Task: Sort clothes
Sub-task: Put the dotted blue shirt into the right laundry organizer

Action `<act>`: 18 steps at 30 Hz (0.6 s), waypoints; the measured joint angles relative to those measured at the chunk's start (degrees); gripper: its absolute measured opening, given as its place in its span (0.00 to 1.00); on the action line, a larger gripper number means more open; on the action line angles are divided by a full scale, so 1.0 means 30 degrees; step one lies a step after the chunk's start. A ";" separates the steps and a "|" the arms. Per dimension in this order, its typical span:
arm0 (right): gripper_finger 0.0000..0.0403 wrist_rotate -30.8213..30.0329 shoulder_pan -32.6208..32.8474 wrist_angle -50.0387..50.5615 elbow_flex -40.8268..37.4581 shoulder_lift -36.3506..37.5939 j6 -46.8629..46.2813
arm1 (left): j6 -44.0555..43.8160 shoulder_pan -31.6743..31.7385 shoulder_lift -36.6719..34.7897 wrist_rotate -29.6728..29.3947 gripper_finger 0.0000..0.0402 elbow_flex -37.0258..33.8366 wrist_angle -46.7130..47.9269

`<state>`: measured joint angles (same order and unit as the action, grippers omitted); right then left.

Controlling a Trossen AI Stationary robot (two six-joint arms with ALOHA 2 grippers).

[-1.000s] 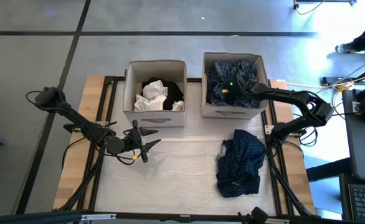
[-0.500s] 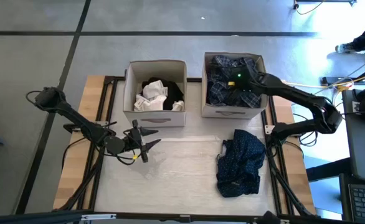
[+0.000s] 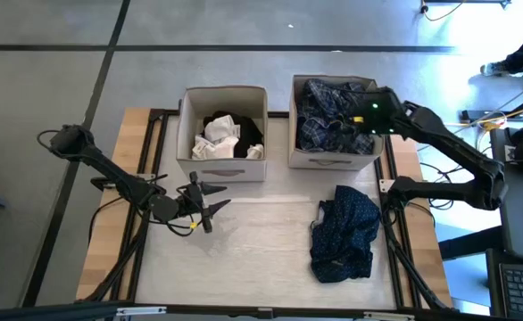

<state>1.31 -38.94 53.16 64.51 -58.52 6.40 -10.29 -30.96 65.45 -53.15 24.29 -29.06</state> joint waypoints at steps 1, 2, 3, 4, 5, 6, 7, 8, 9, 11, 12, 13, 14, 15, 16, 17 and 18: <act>0.55 0.0599 0.0000 0.0326 0.0000 0.0363 0.0004 | -0.0004 0.0000 0.0000 0.0000 0.45 0.0000 0.0000; 0.55 0.1183 0.0000 0.0697 0.0000 0.0735 0.0005 | 0.0004 0.0000 0.0000 0.0000 0.45 0.0000 0.0000; 0.55 0.1734 0.0000 0.1041 0.0000 0.1087 -0.0002 | -0.0003 0.0000 0.0007 0.0000 0.45 0.0000 0.0000; 0.55 0.2262 0.0000 0.1373 0.0000 0.1439 -0.0013 | -0.0004 0.0000 0.0005 -0.0001 0.45 0.0000 0.0000; 0.55 0.2787 0.0021 0.1723 0.0000 0.1797 -0.0056 | -0.0004 0.0000 0.0002 0.0000 0.45 0.0000 0.0000; 0.55 0.3262 0.0192 0.2026 0.0000 0.2126 -0.0102 | -0.0004 0.0000 0.0000 0.0000 0.45 0.0000 -0.0002; 0.55 0.3494 0.0494 0.2197 0.0000 0.2435 -0.0222 | 0.0000 0.0000 0.0000 0.0000 0.45 0.0000 -0.0007; 0.55 0.3569 0.0921 0.2319 0.0007 0.2746 -0.0430 | -0.0004 0.0000 0.0005 0.0000 0.45 0.0000 -0.0007; 0.55 0.3602 0.1389 0.2409 0.0007 0.3029 -0.0618 | -0.0004 0.0002 0.0000 0.0000 0.45 0.0000 -0.0007; 0.55 0.3619 0.2480 0.2360 0.0007 0.3499 -0.1084 | -0.0008 0.0077 0.0000 0.0000 0.45 0.0000 -0.0007; 0.55 0.3619 0.3076 0.2294 0.0007 0.3665 -0.1377 | -0.0058 0.0129 0.0000 0.0000 0.45 0.0000 -0.0015; 0.55 0.3613 0.3704 0.2283 0.0014 0.3790 -0.1691 | -0.0138 0.0199 0.0000 0.0000 0.45 0.0000 -0.0015; 0.55 0.3586 0.4347 0.2283 0.0015 0.3850 -0.2101 | -0.0314 0.0245 0.0002 0.0000 0.45 0.0000 -0.0020; 0.55 0.3420 0.5026 0.2283 0.0015 0.3854 -0.2530 | -0.0414 0.0307 0.0000 -0.0001 0.45 0.0000 -0.0020; 0.55 0.3134 0.5707 0.2288 0.0015 0.3847 -0.2898 | -0.0441 0.0353 0.0002 0.0000 0.45 0.0000 -0.0020; 0.55 0.2929 0.6436 0.2302 0.0015 0.3803 -0.3276 | -0.0441 0.0357 0.0000 -0.0002 0.45 -0.0002 -0.0020; 0.55 0.2743 0.7119 0.2303 0.0015 0.3728 -0.3665 | -0.0441 0.0357 0.0000 0.0000 0.45 0.0000 -0.0015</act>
<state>9.53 -17.58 60.07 64.55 -47.34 -4.60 -11.62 -29.89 65.45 -53.15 24.29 -29.10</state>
